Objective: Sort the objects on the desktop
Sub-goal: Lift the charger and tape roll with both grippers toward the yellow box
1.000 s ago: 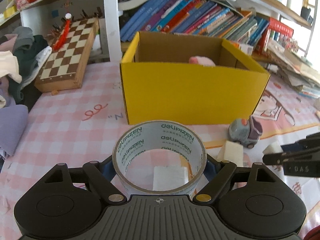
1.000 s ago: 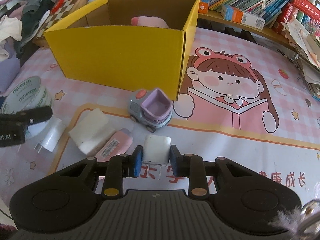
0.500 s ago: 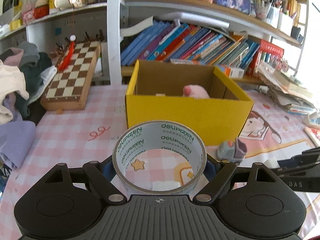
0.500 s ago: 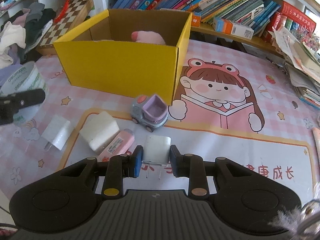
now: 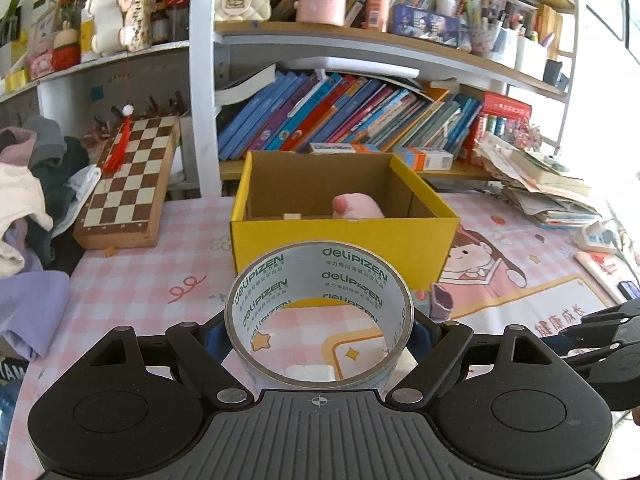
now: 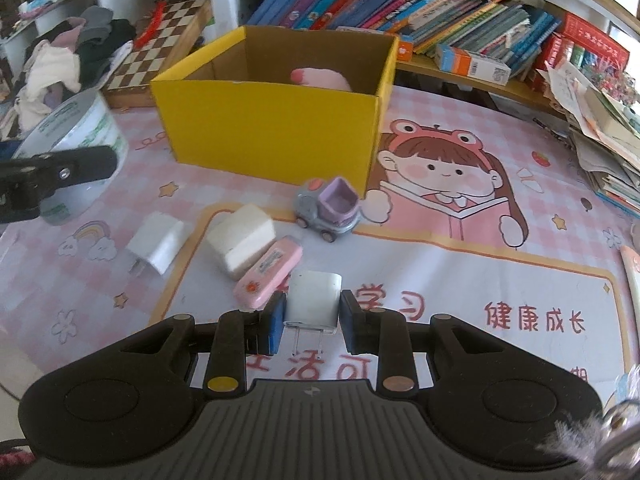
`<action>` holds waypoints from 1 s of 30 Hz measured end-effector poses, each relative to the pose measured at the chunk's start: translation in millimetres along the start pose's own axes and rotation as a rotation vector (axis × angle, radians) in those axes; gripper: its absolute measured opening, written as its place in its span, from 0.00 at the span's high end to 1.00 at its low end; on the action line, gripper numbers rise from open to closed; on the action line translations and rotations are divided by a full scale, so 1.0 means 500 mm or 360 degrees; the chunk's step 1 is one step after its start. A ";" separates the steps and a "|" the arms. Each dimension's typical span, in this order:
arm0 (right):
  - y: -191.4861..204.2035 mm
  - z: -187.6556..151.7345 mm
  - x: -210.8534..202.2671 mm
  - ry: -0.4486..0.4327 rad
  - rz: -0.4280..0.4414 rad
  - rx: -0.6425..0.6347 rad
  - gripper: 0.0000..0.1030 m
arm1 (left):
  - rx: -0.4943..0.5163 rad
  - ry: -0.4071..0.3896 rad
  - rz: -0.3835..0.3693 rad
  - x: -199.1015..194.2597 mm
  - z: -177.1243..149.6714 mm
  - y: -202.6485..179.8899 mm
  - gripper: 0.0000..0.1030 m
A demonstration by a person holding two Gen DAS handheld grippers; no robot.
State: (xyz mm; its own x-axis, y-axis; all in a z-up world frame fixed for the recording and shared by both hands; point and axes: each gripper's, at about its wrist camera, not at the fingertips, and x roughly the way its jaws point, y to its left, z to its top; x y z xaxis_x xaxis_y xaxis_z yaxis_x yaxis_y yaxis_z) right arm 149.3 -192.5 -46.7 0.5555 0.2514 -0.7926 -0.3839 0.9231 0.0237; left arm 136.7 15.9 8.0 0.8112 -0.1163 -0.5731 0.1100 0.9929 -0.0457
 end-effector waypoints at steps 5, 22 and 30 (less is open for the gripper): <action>0.021 0.004 -0.017 -0.0018 0.0048 -0.0058 0.74 | 0.0076 0.0004 -0.0046 -0.011 0.007 -0.006 0.18; 0.029 0.096 -0.057 -0.0172 0.0088 -0.0215 0.74 | 0.0161 -0.0129 -0.0057 -0.018 0.073 -0.007 0.18; 0.010 0.166 -0.056 -0.0245 0.0082 -0.0306 0.74 | 0.0197 -0.0177 -0.0017 0.007 0.116 -0.006 0.18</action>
State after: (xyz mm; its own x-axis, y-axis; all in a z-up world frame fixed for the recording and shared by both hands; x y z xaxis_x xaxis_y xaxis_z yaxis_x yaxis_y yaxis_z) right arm 193.2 -170.9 26.1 0.6315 0.3517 -0.6911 -0.5398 0.8392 -0.0662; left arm 172.4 11.2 53.8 0.8675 -0.1358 -0.4786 0.1834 0.9816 0.0540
